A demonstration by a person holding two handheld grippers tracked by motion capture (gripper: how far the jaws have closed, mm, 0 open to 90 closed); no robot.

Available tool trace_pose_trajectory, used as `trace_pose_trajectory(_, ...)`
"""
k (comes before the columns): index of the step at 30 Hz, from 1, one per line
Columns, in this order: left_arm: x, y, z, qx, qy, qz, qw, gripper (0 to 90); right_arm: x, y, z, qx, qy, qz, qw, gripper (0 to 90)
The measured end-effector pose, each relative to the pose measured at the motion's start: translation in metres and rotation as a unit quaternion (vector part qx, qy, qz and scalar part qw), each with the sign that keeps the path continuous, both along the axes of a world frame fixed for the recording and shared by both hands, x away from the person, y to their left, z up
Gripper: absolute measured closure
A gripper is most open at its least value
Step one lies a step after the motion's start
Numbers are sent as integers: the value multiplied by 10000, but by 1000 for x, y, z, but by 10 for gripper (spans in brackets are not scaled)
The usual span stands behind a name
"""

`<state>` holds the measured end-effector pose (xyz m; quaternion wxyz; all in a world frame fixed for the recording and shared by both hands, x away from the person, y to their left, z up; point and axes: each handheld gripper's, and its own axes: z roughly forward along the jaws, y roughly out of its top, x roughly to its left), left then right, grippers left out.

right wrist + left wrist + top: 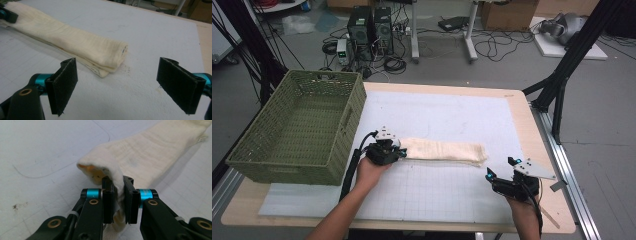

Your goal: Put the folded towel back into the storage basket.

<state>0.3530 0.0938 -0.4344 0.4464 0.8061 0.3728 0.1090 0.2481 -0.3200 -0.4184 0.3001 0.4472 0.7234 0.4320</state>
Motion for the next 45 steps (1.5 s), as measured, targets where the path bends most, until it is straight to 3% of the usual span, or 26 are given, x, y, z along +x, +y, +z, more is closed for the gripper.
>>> trace_pose_trajectory(6,-5,4,4,-289,-263,-189,9991,798,10,6,-1,148,42,95,9998,158)
trace_pose_trajectory(12,-9,6,5,-357,-378,-271,9983,798,22,13,3,167,75,292,9994,158)
trace_pose_trajectory(16,-10,8,4,-319,-475,-320,9978,800,44,23,0,110,259,369,9989,158)
trace_pose_trajectory(21,-9,8,3,-337,-391,-284,9983,799,57,28,-2,53,332,406,9986,159)
trace_pose_trajectory(23,-9,9,3,-327,-346,-267,9985,799,64,29,-7,62,521,302,9982,218)
trace_pose_trajectory(26,-8,9,2,-378,-285,-220,9986,798,69,29,-11,257,606,154,9977,257)
trace_pose_trajectory(28,-8,9,1,-388,-281,-193,9987,797,73,31,-16,80,705,73,9974,273)
trace_pose_trajectory(31,-8,8,1,-372,-272,-201,9987,796,79,32,-26,32,1018,-60,9948,313)
trace_pose_trajectory(34,-8,9,1,-346,-277,-202,9988,796,81,34,-31,-43,1206,1,9927,354)
trace_pose_trajectory(41,-8,9,0,-299,-271,-199,9990,795,80,33,-32,230,1407,-83,9897,450)
trace_pose_trajectory(45,-8,9,0,-225,-285,-201,9991,795,77,35,-31,340,1488,11,9883,625)
